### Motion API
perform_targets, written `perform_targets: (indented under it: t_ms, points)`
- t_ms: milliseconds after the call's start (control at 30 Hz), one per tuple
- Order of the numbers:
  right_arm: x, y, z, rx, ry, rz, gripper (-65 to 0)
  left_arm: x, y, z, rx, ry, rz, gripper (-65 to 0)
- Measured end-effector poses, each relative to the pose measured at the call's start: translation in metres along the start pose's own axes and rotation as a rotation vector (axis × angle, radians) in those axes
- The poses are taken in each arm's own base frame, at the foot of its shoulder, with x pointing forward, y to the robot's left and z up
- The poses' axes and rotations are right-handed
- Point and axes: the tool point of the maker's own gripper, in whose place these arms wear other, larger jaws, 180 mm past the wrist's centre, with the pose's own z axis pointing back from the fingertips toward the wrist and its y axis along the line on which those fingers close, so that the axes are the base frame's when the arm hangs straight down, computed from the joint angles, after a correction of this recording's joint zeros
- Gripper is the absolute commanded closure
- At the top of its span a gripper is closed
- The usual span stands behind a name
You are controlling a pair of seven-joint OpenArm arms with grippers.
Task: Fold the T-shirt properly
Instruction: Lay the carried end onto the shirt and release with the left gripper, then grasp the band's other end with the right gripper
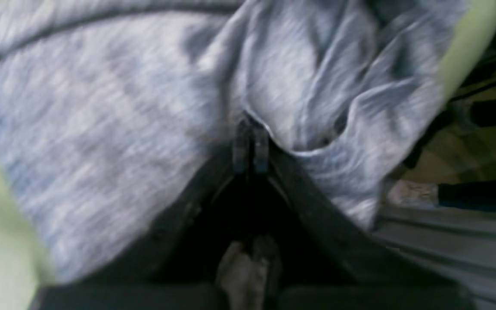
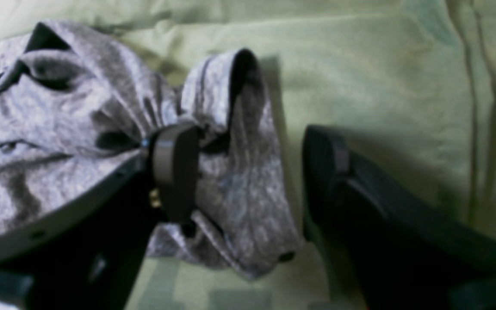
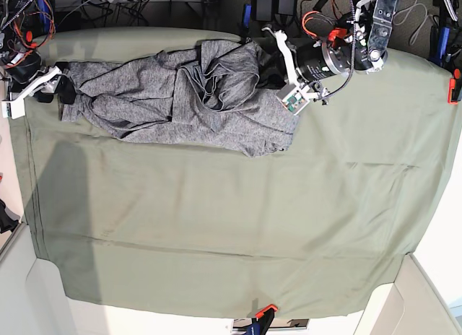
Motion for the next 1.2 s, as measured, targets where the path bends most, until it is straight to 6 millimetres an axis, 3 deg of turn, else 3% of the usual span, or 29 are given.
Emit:
perform_targets:
  t_ms: [200, 400, 767, 933, 1100, 1200]
  points:
    - [0.000, 0.000, 0.000, 0.002, -0.001, -0.002, -38.0, 0.022, -0.024, -0.002, -0.065, -0.062, -0.024, 0.0]
    - [-0.001, -0.003, 0.000, -0.015, 0.004, -0.006, -38.0, 0.009, -0.065, -0.024, -0.164, -0.001, -0.115, 0.0]
    - [0.000, -0.002, -0.001, -0.016, -0.001, -0.005, -38.0, 0.053, -0.078, -0.047, -0.156, -0.097, -0.119, 0.0]
    - [-0.001, 0.002, -0.005, -0.012, 0.008, 0.020, -38.0, 0.055, -0.075, -0.044, -0.146, -0.086, -0.137, 0.0]
    - [0.003, 0.014, -0.017, 0.003, 0.027, 0.078, -38.0, 0.075, -0.080, -0.032, -0.145, -0.143, -0.174, 0.0]
    - [0.003, 0.024, -0.024, 0.021, 0.037, 0.095, -38.0, 0.074, -0.080, -0.025, -0.138, -0.133, -0.192, 0.0]
